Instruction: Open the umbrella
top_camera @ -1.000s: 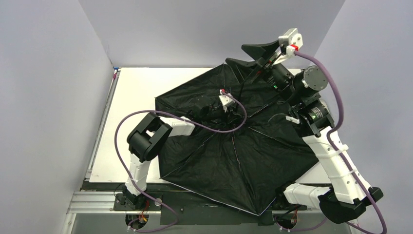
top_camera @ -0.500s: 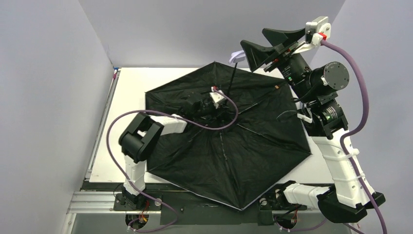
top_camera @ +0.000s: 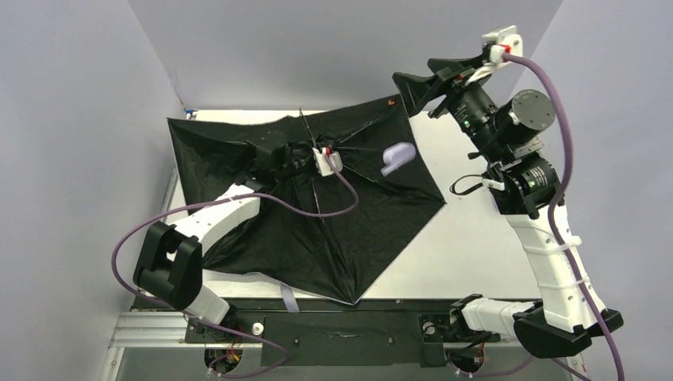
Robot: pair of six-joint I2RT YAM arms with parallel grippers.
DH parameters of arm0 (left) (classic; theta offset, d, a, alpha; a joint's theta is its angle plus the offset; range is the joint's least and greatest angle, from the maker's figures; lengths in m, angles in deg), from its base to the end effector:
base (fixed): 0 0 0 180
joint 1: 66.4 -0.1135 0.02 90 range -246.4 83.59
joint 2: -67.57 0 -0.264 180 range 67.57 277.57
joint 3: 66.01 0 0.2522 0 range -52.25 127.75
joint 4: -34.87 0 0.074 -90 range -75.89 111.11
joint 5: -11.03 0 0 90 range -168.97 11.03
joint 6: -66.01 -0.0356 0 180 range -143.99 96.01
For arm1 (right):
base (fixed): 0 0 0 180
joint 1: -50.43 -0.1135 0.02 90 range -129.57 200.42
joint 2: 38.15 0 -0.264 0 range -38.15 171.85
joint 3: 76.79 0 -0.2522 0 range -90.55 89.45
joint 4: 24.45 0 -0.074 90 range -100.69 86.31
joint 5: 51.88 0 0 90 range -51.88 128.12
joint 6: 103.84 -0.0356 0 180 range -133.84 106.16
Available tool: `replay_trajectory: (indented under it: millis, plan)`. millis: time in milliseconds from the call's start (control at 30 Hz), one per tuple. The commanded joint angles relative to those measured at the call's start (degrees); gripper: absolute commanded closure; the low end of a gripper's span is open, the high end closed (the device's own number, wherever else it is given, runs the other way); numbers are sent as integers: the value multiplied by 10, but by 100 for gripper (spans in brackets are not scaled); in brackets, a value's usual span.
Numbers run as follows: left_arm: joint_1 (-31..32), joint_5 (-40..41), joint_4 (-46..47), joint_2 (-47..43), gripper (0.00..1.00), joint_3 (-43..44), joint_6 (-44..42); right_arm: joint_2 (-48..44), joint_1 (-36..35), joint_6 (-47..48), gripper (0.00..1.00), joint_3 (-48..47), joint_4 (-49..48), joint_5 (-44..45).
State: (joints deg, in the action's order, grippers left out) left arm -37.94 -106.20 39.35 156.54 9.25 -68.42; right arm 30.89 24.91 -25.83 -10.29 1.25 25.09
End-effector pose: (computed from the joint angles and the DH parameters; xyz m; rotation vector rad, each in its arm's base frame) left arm 0.3127 -0.1880 0.3007 1.2786 1.1478 -0.2048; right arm 0.1847 0.0971 0.5716 -0.3500 1.2350 0.7060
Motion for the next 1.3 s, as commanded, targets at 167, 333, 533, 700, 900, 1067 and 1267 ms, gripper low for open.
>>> replay_trajectory:
  millis: [167, 333, 533, 700, 900, 1067, 1267]
  plan:
    - [-3, 51, -19, -73, 100, 10, -463, 35, 4, 66, 26, -32, 210, -131]
    - [-13, 64, -44, -67, 100, 89, -565, 49, -8, 99, 26, -40, 301, -183]
    - [-14, 65, -26, -58, 100, 116, -634, 68, -50, 141, 25, -22, 394, -179]
    - [-15, 73, -11, -51, 100, 120, -658, 84, -62, 149, 25, 14, 444, -174]
    - [-14, 77, 1, -49, 100, 127, -671, 98, -65, 131, 22, 78, 437, -192]
    - [-14, 75, -2, -52, 100, 129, -684, 117, -72, 96, 19, 117, 406, -219]
    - [-16, 92, -2, -55, 100, 133, -688, 129, -77, 88, 36, 145, 393, -238]
